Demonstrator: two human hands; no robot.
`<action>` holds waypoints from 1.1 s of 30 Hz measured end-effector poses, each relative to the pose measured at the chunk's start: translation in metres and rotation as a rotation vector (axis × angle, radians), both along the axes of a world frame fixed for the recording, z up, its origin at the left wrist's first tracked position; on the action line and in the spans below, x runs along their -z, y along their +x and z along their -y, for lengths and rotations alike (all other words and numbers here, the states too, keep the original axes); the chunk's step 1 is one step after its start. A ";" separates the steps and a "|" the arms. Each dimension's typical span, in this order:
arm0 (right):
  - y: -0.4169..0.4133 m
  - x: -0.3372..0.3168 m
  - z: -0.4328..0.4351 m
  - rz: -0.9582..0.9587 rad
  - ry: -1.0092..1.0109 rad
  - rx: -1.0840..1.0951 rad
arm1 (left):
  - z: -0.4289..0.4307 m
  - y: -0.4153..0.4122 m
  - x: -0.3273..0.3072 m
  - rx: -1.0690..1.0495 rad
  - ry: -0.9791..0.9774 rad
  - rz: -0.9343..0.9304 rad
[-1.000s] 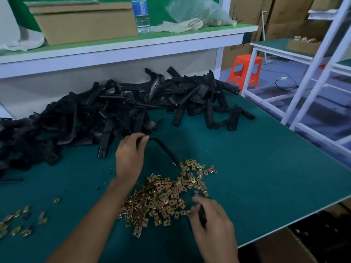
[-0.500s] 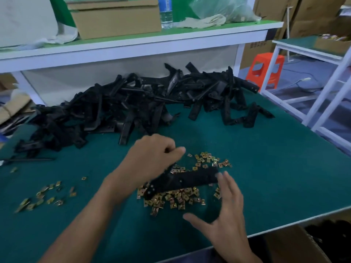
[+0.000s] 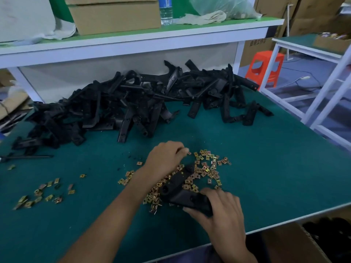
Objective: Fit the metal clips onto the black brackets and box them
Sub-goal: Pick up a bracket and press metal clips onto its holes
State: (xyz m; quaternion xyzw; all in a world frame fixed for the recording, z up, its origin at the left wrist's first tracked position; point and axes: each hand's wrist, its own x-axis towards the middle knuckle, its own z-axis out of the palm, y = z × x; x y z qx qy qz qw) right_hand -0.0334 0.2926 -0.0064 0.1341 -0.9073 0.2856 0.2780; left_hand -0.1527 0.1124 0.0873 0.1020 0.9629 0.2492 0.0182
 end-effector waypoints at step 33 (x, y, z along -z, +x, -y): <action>0.002 -0.002 0.000 0.097 0.024 0.049 | 0.056 0.112 0.000 -0.280 0.941 0.073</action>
